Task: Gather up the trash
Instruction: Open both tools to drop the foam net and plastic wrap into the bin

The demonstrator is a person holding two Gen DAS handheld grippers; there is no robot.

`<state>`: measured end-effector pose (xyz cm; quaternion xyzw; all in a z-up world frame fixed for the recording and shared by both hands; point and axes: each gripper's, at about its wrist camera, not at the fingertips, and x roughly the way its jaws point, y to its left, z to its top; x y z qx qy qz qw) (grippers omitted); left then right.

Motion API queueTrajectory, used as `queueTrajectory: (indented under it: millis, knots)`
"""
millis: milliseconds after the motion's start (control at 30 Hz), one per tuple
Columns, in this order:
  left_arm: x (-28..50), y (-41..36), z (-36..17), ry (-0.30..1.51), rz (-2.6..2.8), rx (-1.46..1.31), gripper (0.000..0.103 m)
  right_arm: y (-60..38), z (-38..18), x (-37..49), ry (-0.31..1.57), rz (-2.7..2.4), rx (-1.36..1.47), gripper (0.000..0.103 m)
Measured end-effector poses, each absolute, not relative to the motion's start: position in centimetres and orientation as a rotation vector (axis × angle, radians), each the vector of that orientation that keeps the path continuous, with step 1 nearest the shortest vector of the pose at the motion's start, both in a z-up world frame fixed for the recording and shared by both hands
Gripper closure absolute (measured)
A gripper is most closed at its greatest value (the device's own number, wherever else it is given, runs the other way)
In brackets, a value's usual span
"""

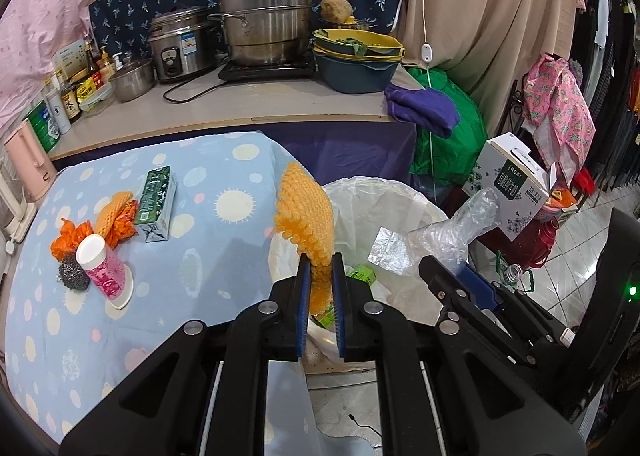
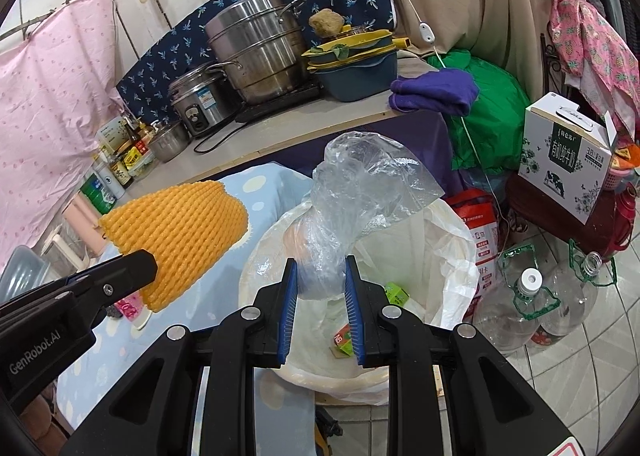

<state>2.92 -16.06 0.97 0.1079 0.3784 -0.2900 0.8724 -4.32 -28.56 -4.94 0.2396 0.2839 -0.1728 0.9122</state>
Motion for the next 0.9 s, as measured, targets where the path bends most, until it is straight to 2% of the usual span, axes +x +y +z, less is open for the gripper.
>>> queueTrajectory:
  millis: [433,567,600,700,767,900]
  knots:
    - [5.1,-17.8,-0.2,0.818,-0.685,0.222,0.093,-30.3,-7.7,-2.7,0.654,-0.382,0.530,0.081]
    - [5.7,-18.3,-0.9,0.849,-0.700,0.214,0.092,-30.6,-8.3,-2.5,0.665,-0.394,0.538,0.076]
    - [5.8,-18.3,-1.1,0.851,-0.700,0.210,0.092,-30.6,-8.3,-2.4,0.664,-0.396,0.540,0.072]
    - [6.1,-18.3,-1.4,0.868,-0.694,0.204,0.082,-30.7,-8.3,-2.5,0.654,-0.410,0.540,0.060]
    - [6.3,-18.2,-1.5,0.870,-0.687,0.189,0.071,-30.7,-8.2,-2.4,0.650,-0.413,0.539,0.057]
    - [6.5,-17.9,-1.6,0.868,-0.674,0.183,0.066,-30.7,-8.1,-2.3,0.649,-0.412,0.537,0.055]
